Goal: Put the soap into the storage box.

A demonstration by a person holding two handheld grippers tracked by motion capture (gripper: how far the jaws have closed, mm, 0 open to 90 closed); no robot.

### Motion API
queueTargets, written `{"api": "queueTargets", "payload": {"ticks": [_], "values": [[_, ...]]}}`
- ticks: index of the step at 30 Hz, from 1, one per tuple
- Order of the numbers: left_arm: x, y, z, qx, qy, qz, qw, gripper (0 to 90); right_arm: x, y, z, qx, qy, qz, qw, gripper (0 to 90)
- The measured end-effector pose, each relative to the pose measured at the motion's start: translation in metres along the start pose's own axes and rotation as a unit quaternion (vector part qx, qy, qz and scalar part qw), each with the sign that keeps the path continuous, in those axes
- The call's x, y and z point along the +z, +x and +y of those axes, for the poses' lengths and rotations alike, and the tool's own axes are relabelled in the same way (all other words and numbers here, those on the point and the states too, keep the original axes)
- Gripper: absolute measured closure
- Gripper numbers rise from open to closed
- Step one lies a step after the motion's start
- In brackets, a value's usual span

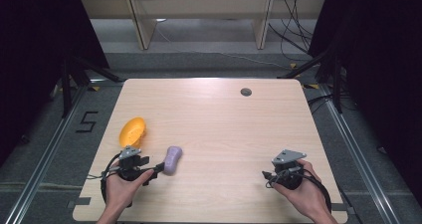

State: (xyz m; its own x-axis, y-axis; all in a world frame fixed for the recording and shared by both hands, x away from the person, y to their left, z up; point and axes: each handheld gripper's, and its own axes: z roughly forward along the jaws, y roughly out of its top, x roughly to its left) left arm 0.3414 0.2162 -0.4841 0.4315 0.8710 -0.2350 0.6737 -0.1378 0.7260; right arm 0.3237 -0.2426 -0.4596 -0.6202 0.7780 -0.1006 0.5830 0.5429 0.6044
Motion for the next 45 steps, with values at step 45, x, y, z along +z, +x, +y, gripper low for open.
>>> {"api": "queueTargets", "payload": {"ticks": [45], "values": [[0.087,-0.035,0.084,0.006,0.314,0.099,0.9443,36.6,0.007,-0.002,0.0,0.009,0.029,0.001,0.9995,47.9]]}}
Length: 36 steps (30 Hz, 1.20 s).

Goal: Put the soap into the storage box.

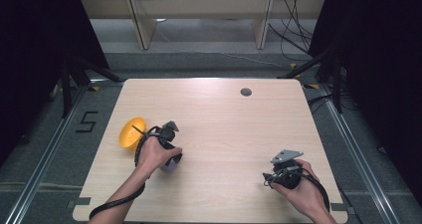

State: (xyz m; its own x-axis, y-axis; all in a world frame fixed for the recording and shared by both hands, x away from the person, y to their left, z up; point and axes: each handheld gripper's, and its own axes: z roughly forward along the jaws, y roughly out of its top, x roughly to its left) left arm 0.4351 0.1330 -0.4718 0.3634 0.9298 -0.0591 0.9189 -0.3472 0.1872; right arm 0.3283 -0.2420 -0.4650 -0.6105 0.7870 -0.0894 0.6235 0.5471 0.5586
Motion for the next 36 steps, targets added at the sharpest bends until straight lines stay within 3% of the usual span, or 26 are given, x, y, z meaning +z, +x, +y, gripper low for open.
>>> {"api": "queueTargets", "payload": {"ticks": [2,9,14,15,28,29,36], "values": [[0.0027,-0.0011,0.0014,-0.009,0.002,-0.003,1.0,38.0,0.0002,0.0009,-0.0003,0.006,0.001,0.0,1.0,47.8],[0.0059,-0.0003,0.004,-0.009,0.023,-0.011,0.9996,43.9,0.0011,-0.0006,-0.0008,-0.004,0.0,-0.001,1.0,47.7],[0.0063,-0.0019,0.0063,-0.019,0.031,-0.006,0.9993,47.2,0.0009,0.0,-0.0005,-0.006,0.004,0.001,1.0,47.6],[0.0064,-0.0023,0.0065,-0.018,0.032,-0.005,0.9993,47.2,-0.0001,0.0015,0.0,0.003,0.008,0.004,1.0,47.6],[0.0074,-0.0011,0.0023,-0.014,0.017,-0.012,0.9997,48.7,0.0014,0.0013,-0.0007,-0.006,0.008,0.005,0.9999,47.6],[0.0091,-0.0013,0.0015,-0.018,0.005,-0.015,0.9997,48.7,0.0011,0.0014,-0.0005,-0.003,0.009,0.008,0.9999,47.5],[0.0071,0.0,0.0023,-0.001,0.018,-0.014,0.9997,48.9,0.0016,0.0011,-0.001,-0.004,0.009,0.007,0.9999,47.3]]}}
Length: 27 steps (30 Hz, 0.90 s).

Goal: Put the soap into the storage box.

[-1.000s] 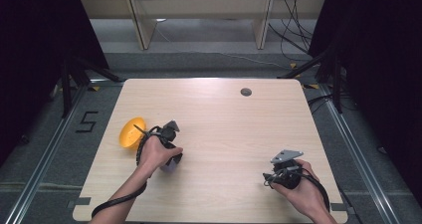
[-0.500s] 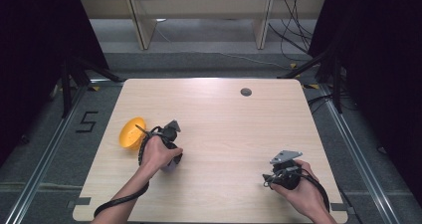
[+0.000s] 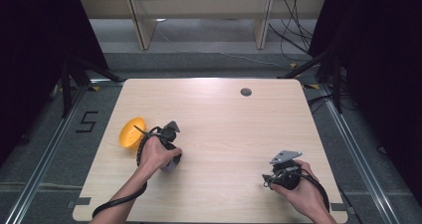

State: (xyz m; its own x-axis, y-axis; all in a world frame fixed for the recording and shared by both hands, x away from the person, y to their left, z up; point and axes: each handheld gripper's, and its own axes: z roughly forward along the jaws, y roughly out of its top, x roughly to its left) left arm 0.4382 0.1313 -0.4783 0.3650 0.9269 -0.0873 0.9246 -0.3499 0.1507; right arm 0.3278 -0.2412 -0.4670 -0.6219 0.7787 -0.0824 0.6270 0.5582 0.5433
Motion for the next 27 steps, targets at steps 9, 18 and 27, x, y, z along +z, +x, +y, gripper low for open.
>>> {"api": "queueTargets", "payload": {"ticks": [9,18,27], "values": [[0.0,0.002,-0.001,0.011,-0.011,0.0,0.9999,49.0,0.0,0.0,0.0,0.0,0.0,0.001,1.0,47.1],[-0.009,0.005,-0.002,0.009,-0.012,-0.001,0.9999,49.1,0.0,0.0,0.0,-0.002,-0.001,0.001,1.0,46.6],[-0.011,0.008,-0.004,0.0,-0.034,-0.012,0.9994,49.2,0.0,0.0,0.0,-0.001,-0.001,0.0,1.0,46.6]]}}
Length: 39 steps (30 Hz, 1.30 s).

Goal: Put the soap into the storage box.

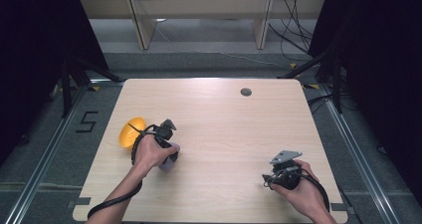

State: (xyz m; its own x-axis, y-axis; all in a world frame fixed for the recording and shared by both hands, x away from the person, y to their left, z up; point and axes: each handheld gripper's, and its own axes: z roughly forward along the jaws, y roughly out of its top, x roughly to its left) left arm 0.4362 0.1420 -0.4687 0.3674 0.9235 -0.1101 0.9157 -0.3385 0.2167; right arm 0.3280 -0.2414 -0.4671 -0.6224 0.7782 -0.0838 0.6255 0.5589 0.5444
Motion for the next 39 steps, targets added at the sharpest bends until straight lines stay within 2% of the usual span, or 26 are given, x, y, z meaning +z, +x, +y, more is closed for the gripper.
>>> {"api": "queueTargets", "payload": {"ticks": [2,4,6,10,11,13,15,17,18,20,22,23,24,25,30,32,33,39], "values": [[-0.002,0.001,0.0,0.006,-0.008,0.004,0.9999,49.2,0.0,0.0,0.0,-0.001,-0.001,0.0,1.0,46.6],[-0.004,0.001,-0.001,0.001,-0.009,0.003,1.0,49.2,0.0,0.0,0.0,0.002,0.001,0.001,1.0,46.5],[-0.006,0.002,-0.001,0.01,-0.012,0.007,0.9999,49.2,-0.001,0.0,0.0,0.005,0.001,0.001,1.0,46.5],[-0.01,0.002,0.0,0.004,-0.014,0.004,0.9999,49.2,0.0,0.0,0.0,-0.001,-0.001,-0.001,1.0,46.4],[-0.01,0.003,-0.001,0.01,-0.025,0.005,0.9996,49.2,-0.001,0.0,0.0,0.005,0.001,0.001,1.0,46.4],[-0.013,0.003,-0.001,0.001,-0.022,0.006,0.9997,49.2,0.0,0.0,0.0,0.001,-0.003,-0.001,1.0,46.4],[-0.013,0.005,-0.001,0.008,-0.031,0.005,0.9995,49.2,-0.001,0.0,0.0,0.001,-0.003,-0.001,1.0,46.4],[-0.015,0.005,-0.001,0.01,-0.027,0.009,0.9995,49.3,0.0,-0.001,0.0,-0.005,-0.007,-0.004,1.0,46.4],[-0.015,0.009,-0.001,0.032,-0.037,0.014,0.9987,49.2,0.0,-0.001,0.0,-0.004,-0.007,-0.004,1.0,46.4],[-0.016,0.01,0.0,0.033,-0.036,0.011,0.9988,49.3,0.0,-0.001,0.0,-0.004,-0.007,-0.004,1.0,46.3],[-0.017,0.009,-0.001,0.025,-0.035,0.012,0.999,49.3,-0.001,-0.001,0.001,0.002,-0.005,-0.001,1.0,46.3],[-0.018,0.006,-0.001,0.009,-0.031,0.012,0.9994,49.3,-0.001,-0.001,0.001,0.002,-0.005,-0.001,1.0,46.3],[-0.019,0.01,0.0,0.034,-0.039,0.013,0.9986,49.3,-0.001,-0.001,0.001,0.002,-0.005,-0.002,1.0,46.3],[-0.02,0.01,0.0,0.028,-0.042,0.014,0.9986,49.3,-0.001,-0.001,0.001,0.002,-0.005,-0.002,1.0,46.3],[-0.024,0.01,0.0,0.03,-0.041,0.012,0.9986,49.3,0.0,-0.001,0.0,-0.003,-0.008,-0.004,1.0,46.2],[-0.026,0.01,0.0,0.027,-0.049,0.015,0.9983,49.3,-0.001,-0.001,0.0,-0.002,-0.009,-0.005,0.9999,46.1],[-0.028,0.009,0.0,0.022,-0.05,0.014,0.9984,49.3,-0.001,-0.001,0.0,-0.002,-0.009,-0.005,0.9999,46.1],[-0.032,0.012,0.002,0.024,-0.052,0.017,0.9982,49.2,-0.001,-0.001,0.0,0.001,-0.012,-0.006,0.9999,45.9]]}}
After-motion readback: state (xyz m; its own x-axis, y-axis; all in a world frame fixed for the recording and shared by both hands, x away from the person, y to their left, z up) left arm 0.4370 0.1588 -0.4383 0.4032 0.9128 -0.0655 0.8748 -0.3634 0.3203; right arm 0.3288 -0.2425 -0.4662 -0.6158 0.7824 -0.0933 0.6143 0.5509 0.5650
